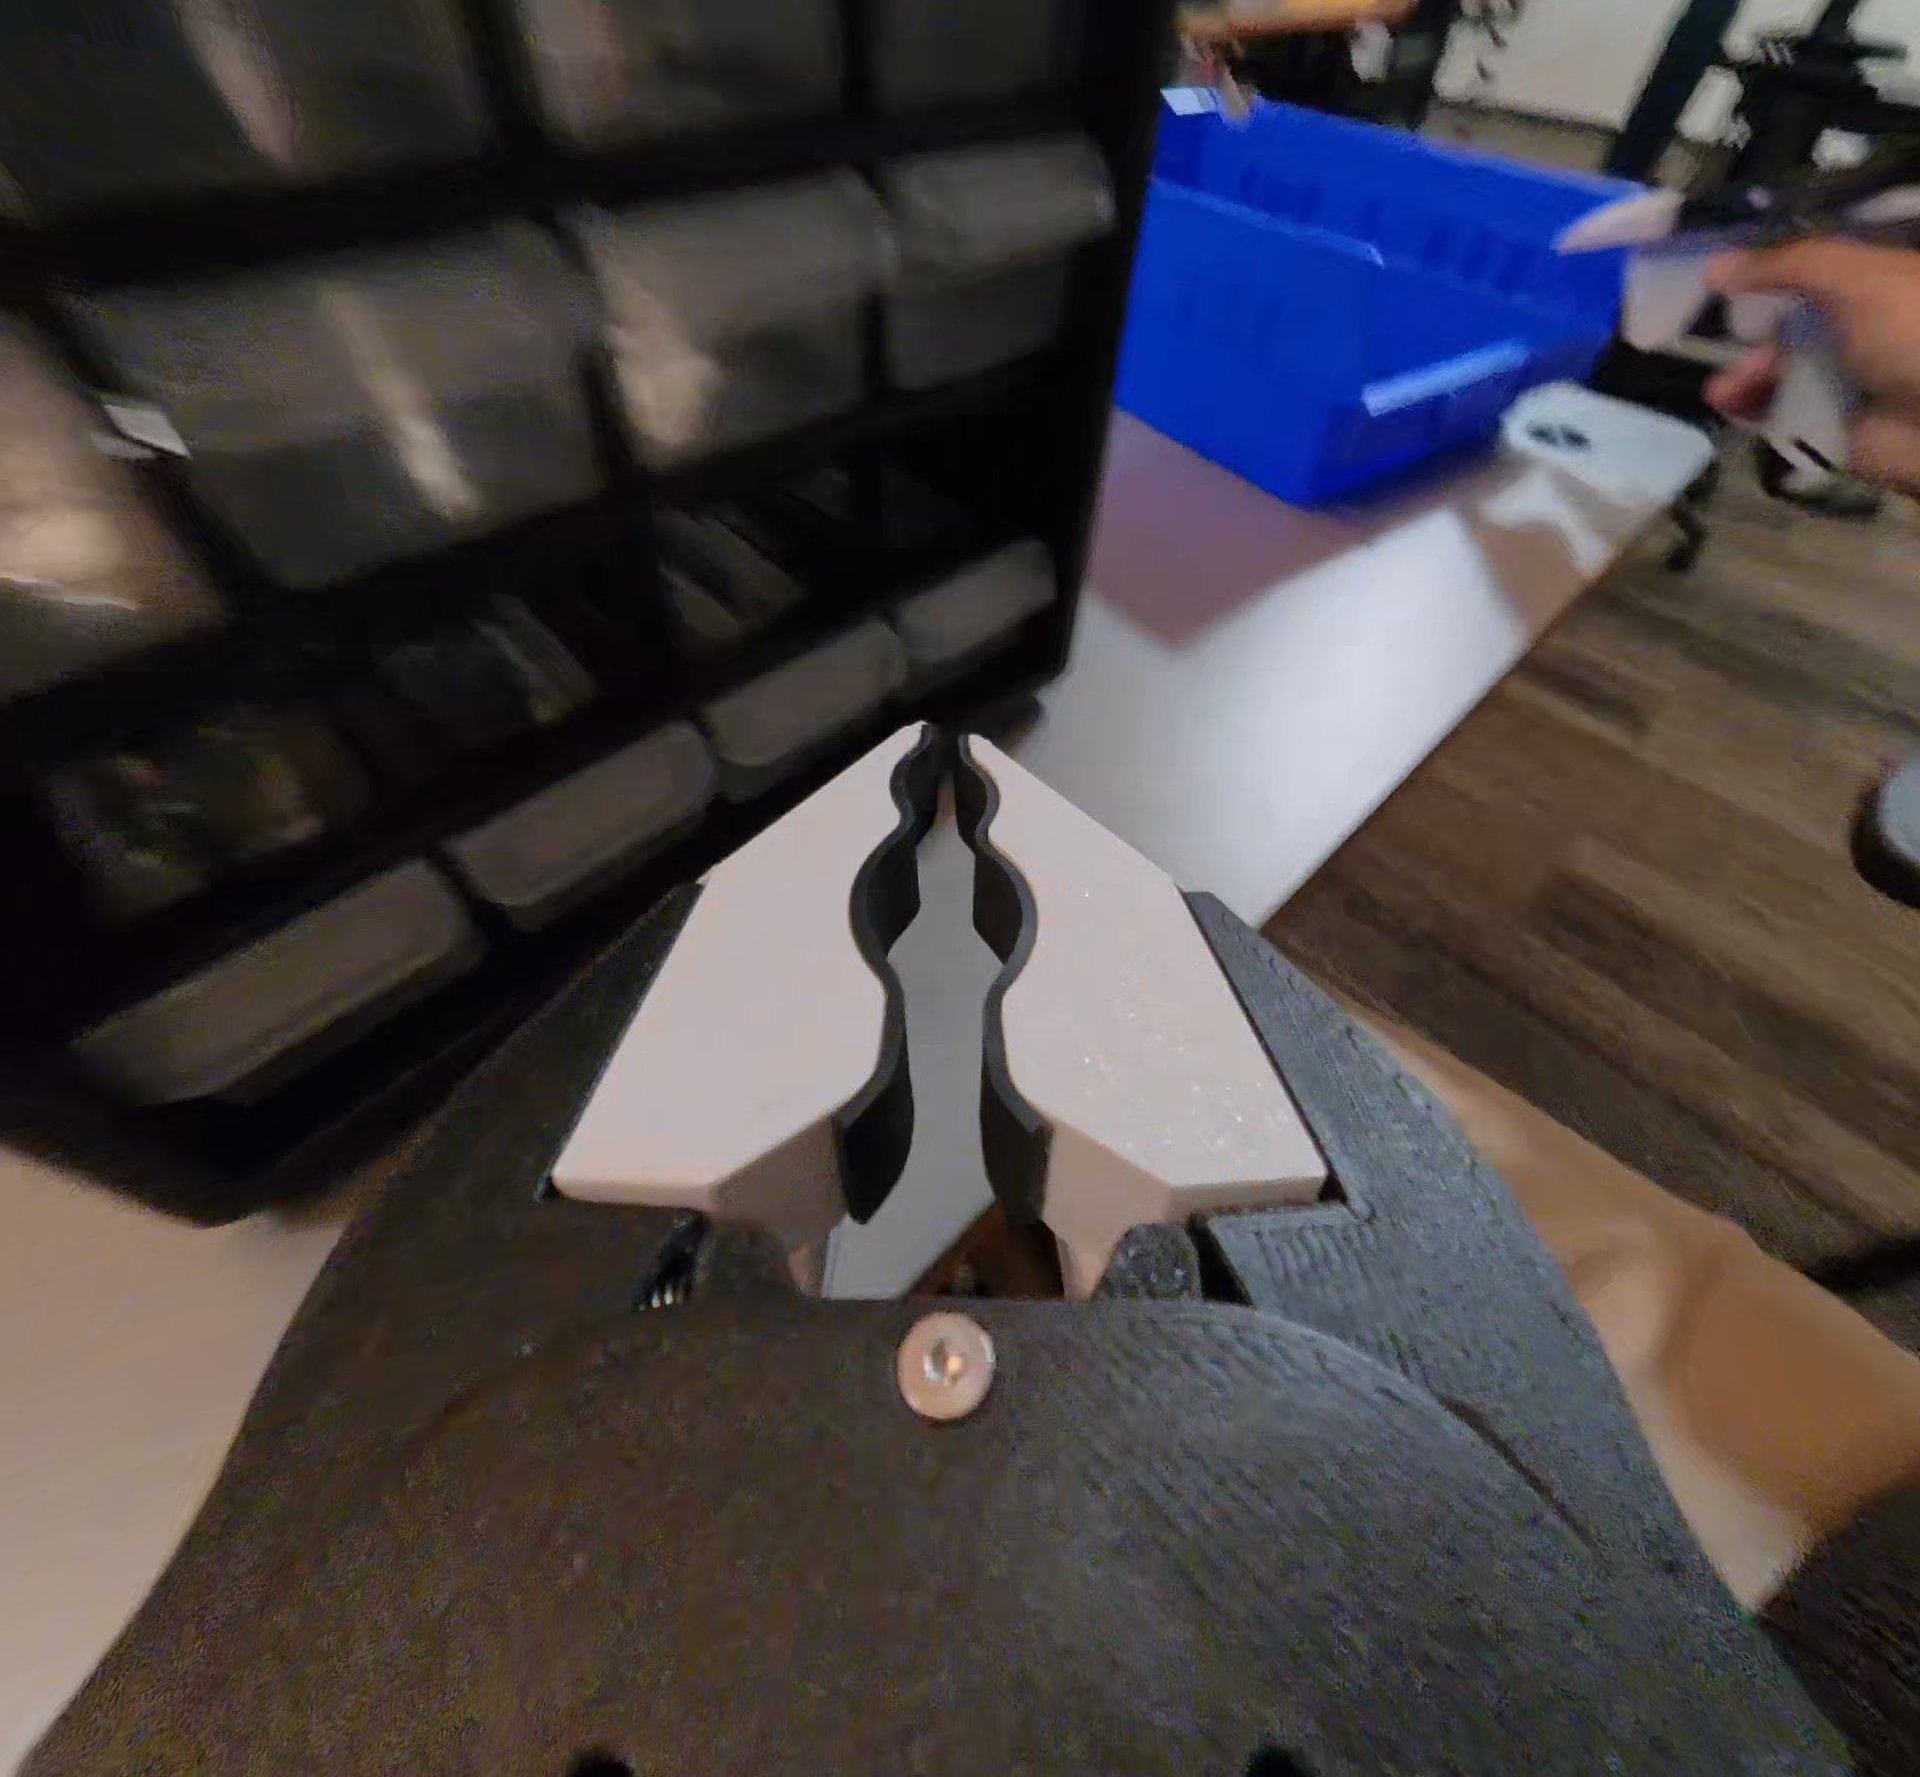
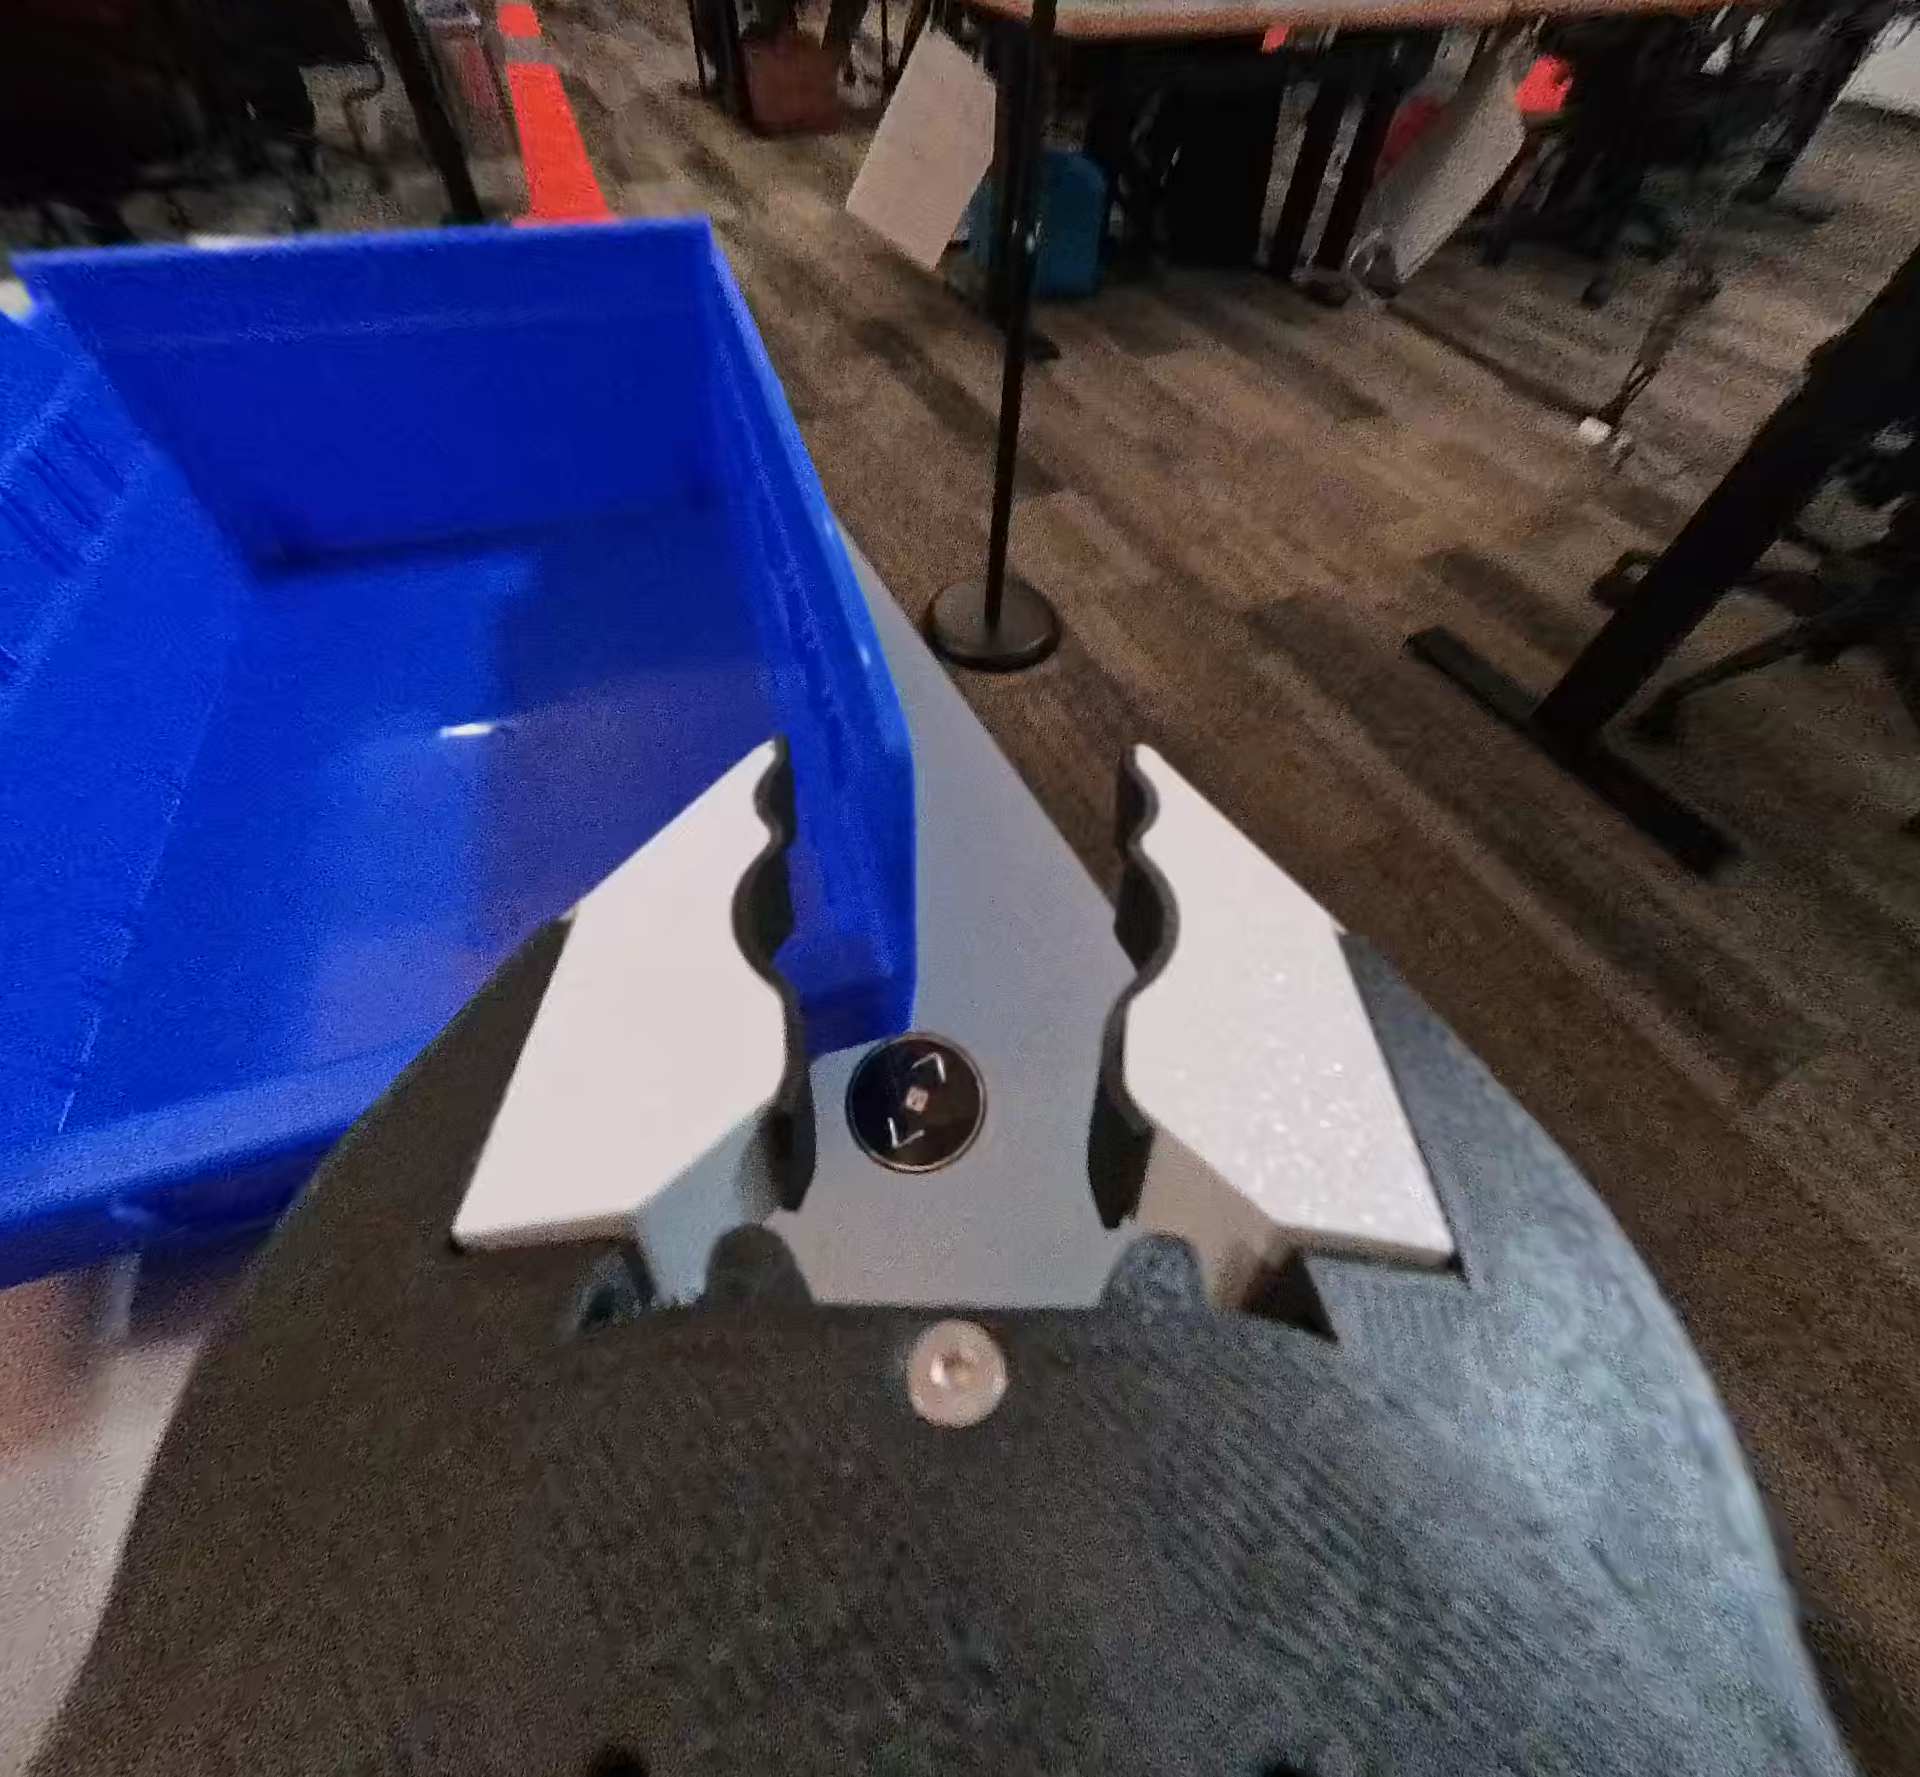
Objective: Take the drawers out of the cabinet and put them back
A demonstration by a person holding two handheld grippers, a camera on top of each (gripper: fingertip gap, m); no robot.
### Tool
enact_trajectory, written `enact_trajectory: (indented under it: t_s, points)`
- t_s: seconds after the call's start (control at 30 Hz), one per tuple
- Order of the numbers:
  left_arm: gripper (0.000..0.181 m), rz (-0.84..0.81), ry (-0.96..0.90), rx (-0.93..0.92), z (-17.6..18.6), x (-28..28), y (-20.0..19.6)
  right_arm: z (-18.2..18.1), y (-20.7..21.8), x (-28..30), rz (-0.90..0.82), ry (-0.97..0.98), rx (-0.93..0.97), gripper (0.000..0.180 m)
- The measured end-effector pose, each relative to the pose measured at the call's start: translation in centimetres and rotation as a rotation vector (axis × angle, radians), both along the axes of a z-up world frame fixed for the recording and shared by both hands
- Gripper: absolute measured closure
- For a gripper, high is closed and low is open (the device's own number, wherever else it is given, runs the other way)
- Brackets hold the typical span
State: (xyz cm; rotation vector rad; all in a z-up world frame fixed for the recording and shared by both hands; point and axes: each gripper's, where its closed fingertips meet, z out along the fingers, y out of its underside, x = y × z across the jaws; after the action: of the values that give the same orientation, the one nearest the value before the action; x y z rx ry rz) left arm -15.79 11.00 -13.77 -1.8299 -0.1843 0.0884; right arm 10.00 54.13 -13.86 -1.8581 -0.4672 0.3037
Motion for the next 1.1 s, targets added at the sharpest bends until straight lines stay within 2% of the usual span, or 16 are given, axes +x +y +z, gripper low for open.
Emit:
enact_trajectory:
  t_s: [0.03, 0.1, 0.2, 0.27, 0.3, 0.4, 0.47, 0.5, 0.57, 0.63, 0.67, 0.7, 0.77, 0.87, 1.03, 1.1]
  points:
    - [0.179, 0.037, 0.021, 0.052, 1.2, -1.1, -0.6, 1.8, -0.5, 0.2, -0.011, 0.003, 0.066, 0.119]
    - [0.173, 0.145, 0.072, 0.187, 4.3, -3.8, -2.3, 6.0, -2.7, -0.4, -0.002, 0.072, 0.212, 0.121]
    - [0.166, 0.345, 0.157, 0.397, 8.5, -8.1, -6.4, 12.1, -8.9, -3.9, 0.099, 0.213, 0.448, 0.134]
    - [0.162, 0.468, 0.182, 0.467, 9.6, -10.8, -9.0, 14.4, -13.4, -7.3, 0.161, 0.294, 0.527, 0.144]
    - [0.161, 0.517, 0.178, 0.463, 9.4, -12.2, -9.9, 14.5, -15.3, -9.3, 0.19, 0.352, 0.503, 0.147]
    - [0.145, 0.524, 0.095, 0.401, 7.7, -14.3, -10.2, 10.9, -21.5, -17.4, 0.408, 0.475, 0.235, 0.125]
    - [0.144, 0.502, 0.039, 0.406, 7.7, -14.5, -10.3, 7.9, -25.7, -21.8, 0.58, 0.403, 0.115, 0.114]
    - [0.144, 0.485, 0.043, 0.415, 7.9, -14.4, -10.4, 7.0, -27.2, -23.0, 0.64, 0.346, 0.111, 0.122]
    - [0.145, 0.468, 0.079, 0.443, 8.4, -14.4, -10.8, 6.9, -28.9, -23.6, 0.69, 0.285, 0.196, 0.148]
    - [0.146, 0.425, 0.076, 0.453, 8.5, -14.3, -10.5, 7.5, -30.0, -23.6, 0.738, 0.267, 0.293, 0.15]
    - [0.146, 0.376, 0.055, 0.438, 8.1, -14.1, -9.9, 7.6, -30.6, -23.7, 0.775, 0.272, 0.315, 0.138]
    - [0.146, 0.33, 0.032, 0.401, 7.4, -13.9, -9.2, 7.7, -30.9, -23.7, 0.807, 0.287, 0.311, 0.139]
    - [0.144, 0.309, 0.031, 0.32, 6.0, -14.0, -8.5, 7.3, -30.9, -23.8, 0.834, 0.323, 0.245, 0.136]
    - [0.145, 0.319, 0.049, 0.304, 6.0, -14.0, -8.7, 5.1, -31.0, -24.5, 0.912, 0.307, 0.079, 0.126]
    - [0.148, 0.225, 0.073, 0.117, 3.0, -13.6, -7.6, 2.1, -30.7, -25.3, 0.96, 0.221, -0.029, 0.134]
    - [0.141, 0.181, 0.085, -0.001, 0.8, -13.4, -7.2, 1.8, -30.9, -25.4, 0.981, 0.199, -0.023, 0.138]
